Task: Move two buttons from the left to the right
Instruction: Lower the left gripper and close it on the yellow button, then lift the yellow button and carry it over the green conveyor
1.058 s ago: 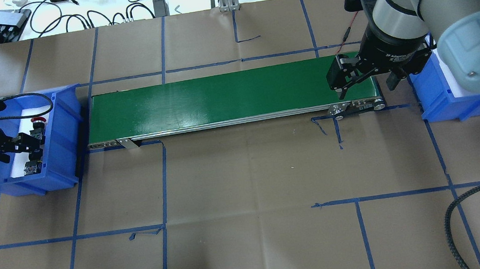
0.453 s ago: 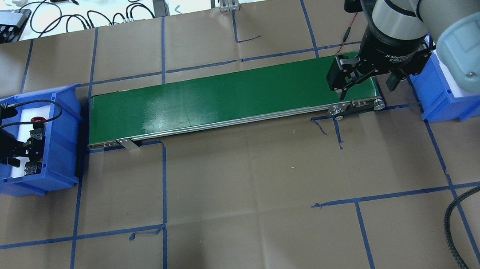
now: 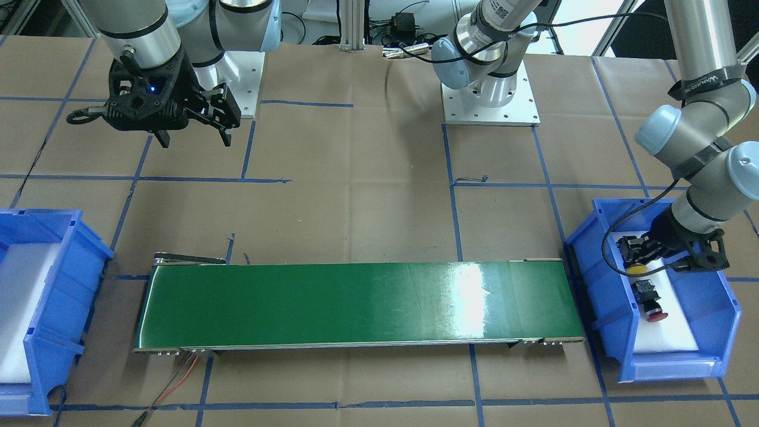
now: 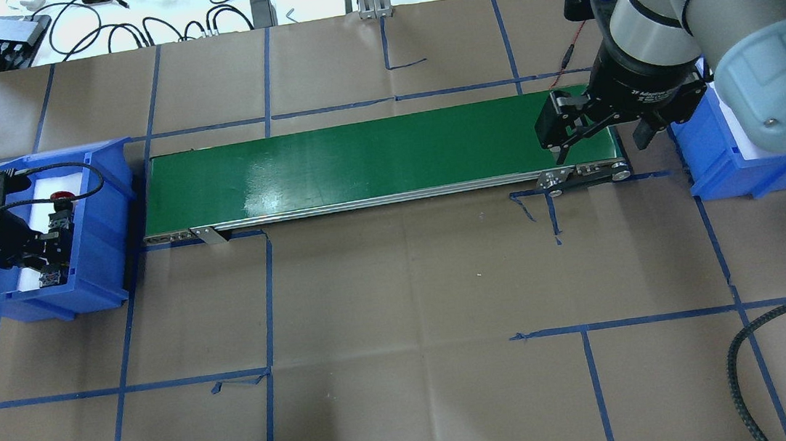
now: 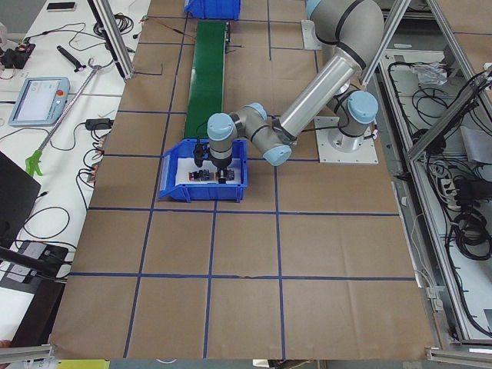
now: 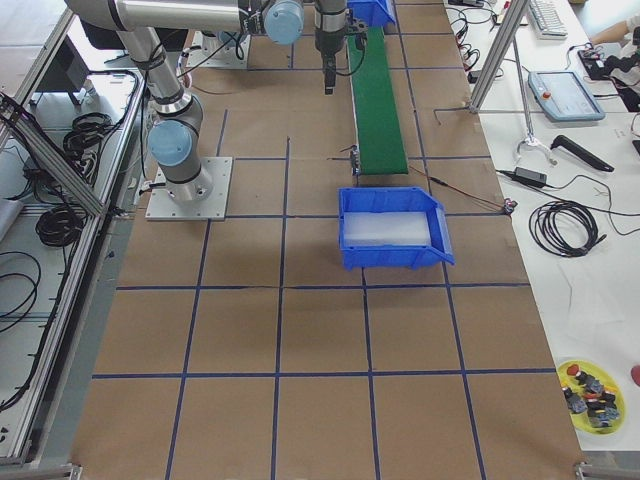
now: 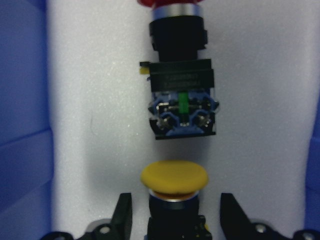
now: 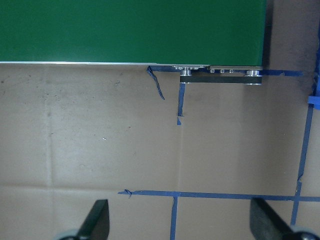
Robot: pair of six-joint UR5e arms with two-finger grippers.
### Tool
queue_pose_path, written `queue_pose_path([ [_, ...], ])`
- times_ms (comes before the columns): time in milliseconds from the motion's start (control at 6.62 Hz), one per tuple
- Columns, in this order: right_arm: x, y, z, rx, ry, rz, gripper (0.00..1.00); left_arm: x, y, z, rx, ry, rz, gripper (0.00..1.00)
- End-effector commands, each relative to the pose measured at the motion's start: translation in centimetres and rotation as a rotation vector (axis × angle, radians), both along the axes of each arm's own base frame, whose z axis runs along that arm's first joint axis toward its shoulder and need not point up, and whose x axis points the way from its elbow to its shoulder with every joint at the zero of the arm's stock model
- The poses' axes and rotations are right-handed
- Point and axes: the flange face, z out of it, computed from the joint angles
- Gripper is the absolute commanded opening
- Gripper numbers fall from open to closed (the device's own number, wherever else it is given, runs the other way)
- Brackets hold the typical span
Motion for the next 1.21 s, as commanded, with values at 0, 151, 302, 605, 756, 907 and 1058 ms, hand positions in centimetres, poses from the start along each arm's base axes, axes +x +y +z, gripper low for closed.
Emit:
queue_pose_path([
  [0, 0.0, -0.7, -0.8, 0.016, 0.003, 0.001, 1.0, -0.1, -0.4, 5.5, -0.071, 0.009, -0.007, 0.02],
  [151, 0.0, -0.7, -0.7, 0.011, 0.003, 0.001, 1.0, -0.6, 0.4, 9.4, -0.056, 0.016, -0.005, 0.02],
  [302, 0.0, -0.8, -0.5, 0.003, 0.001, 0.001, 1.0, -0.9, 0.8, 13.2, -0.03, 0.032, -0.004, 0.02],
  [605, 0.0, -0.8, -0.5, 0.002, 0.0, -0.001, 1.0, -0.8, -0.2, 15.1, -0.006, 0.048, -0.003, 0.02],
  [756, 0.0, -0.7, -0.7, 0.006, 0.001, -0.001, 1.0, -1.0, -1.1, 14.5, -0.003, 0.063, 0.004, 0.02],
  [907, 0.0, -0.8, -0.4, 0.0, 0.001, 0.001, 1.0, -4.3, -2.4, 14.6, -0.005, 0.06, 0.0, 0.02],
  [1058, 0.0, -0.8, -0.5, 0.002, 0.001, 0.001, 1.0, -9.7, -4.1, 14.8, -0.001, 0.058, 0.014, 0.02],
])
